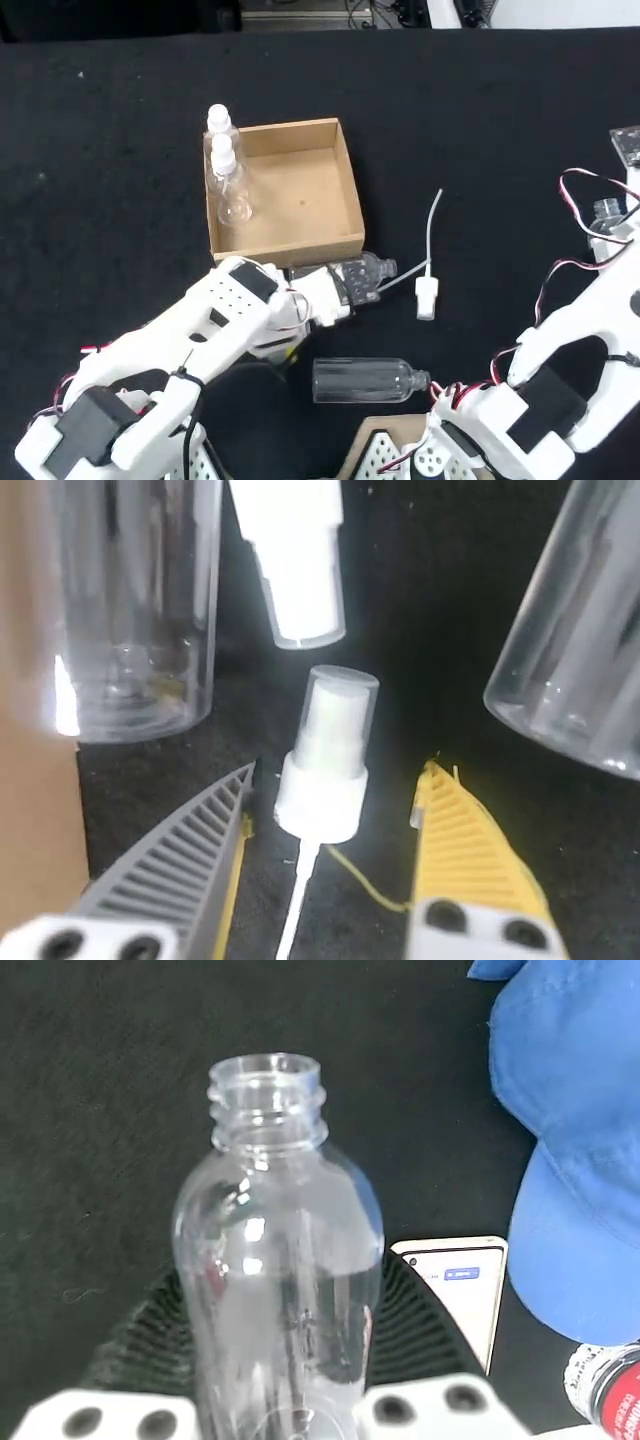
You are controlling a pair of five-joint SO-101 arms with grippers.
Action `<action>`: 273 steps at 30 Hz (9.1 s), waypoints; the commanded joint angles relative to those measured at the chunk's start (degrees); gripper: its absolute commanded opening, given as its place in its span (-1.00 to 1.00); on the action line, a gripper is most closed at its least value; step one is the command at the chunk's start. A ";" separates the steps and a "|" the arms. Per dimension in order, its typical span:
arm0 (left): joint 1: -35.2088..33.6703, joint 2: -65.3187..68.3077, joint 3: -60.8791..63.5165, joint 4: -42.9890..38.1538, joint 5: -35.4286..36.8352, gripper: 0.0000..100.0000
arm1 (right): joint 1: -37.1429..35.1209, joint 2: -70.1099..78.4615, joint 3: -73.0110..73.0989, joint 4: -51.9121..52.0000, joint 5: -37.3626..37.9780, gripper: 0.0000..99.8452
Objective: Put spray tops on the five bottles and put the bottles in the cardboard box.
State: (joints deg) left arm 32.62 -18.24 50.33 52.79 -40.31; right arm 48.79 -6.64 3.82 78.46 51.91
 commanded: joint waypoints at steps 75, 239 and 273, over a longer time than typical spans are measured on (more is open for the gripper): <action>-32.31 -48.97 -27.21 -1.58 37.98 -0.80 | -61.89 -36.35 32.22 -29.19 -45.19 -0.98; -45.32 -45.80 46.81 -68.57 55.21 -0.52 | -13.45 34.33 54.37 -149.89 -45.19 -0.68; -45.32 -45.80 46.81 -68.57 55.21 -0.52 | -14.68 33.98 54.37 -145.05 -45.19 -0.25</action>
State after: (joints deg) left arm -13.45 -64.31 95.78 -15.96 15.34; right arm 35.34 27.82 58.15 -66.77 6.29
